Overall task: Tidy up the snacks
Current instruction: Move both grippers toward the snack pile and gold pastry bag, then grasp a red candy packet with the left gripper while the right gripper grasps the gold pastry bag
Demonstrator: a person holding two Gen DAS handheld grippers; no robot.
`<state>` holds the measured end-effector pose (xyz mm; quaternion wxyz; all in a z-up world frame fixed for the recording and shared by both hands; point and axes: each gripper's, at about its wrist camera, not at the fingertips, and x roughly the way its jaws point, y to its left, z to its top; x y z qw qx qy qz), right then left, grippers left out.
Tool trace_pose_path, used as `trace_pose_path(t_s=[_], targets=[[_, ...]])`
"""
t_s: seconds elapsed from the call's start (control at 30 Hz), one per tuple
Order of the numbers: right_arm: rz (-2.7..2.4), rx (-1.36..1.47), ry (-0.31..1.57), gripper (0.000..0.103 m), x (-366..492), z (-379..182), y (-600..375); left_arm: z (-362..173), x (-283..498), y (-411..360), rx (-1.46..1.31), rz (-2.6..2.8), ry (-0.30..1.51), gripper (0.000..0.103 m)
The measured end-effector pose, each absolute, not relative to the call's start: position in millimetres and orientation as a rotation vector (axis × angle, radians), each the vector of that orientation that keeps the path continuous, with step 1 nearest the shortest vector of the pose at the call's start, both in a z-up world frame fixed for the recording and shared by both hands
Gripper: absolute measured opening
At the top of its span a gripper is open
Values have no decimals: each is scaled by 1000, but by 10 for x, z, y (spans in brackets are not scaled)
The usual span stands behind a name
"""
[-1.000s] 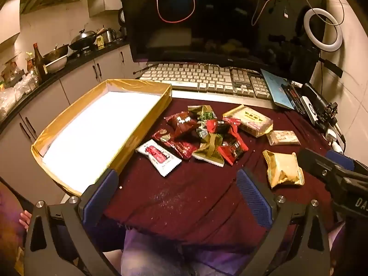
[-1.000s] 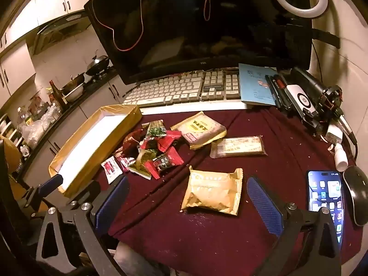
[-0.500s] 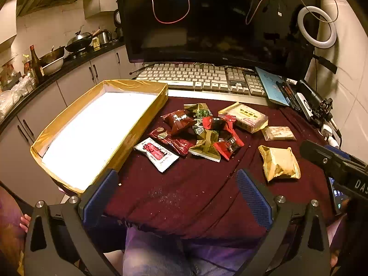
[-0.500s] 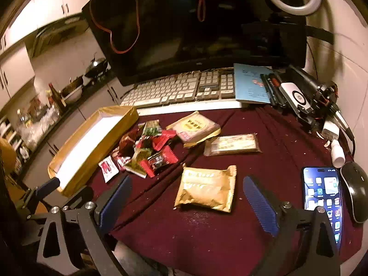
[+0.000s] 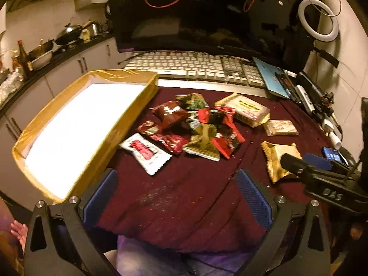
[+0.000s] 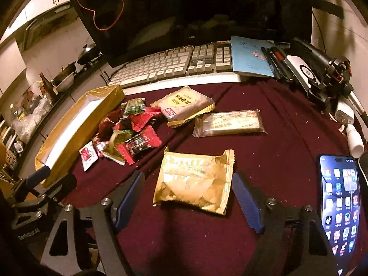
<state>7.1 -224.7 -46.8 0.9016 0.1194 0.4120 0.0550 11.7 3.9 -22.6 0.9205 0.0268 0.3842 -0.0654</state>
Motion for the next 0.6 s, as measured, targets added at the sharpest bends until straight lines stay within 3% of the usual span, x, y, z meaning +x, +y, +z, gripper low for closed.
trace_pose_path(t_s=[0.27, 0.3, 0.33, 0.37, 0.5, 0.6], targets=[[49, 137, 867, 71, 204, -571, -2123, -209, 312, -230, 125, -233, 775, 96], [45, 119, 865, 68, 204, -569, -2103, -222, 365, -290, 148, -244, 773, 94], [52, 106, 860, 59, 198, -560, -2084, -242, 439, -370, 175, -270, 770, 85], [63, 108, 854, 59, 190, -550, -2082, -255, 490, -415, 183, -293, 773, 80], [87, 150, 847, 60, 160, -548, -2171, -380, 754, -616, 239, -389, 826, 79], [110, 159, 843, 69, 127, -562, -2187, -497, 863, -768, 310, -405, 853, 79]])
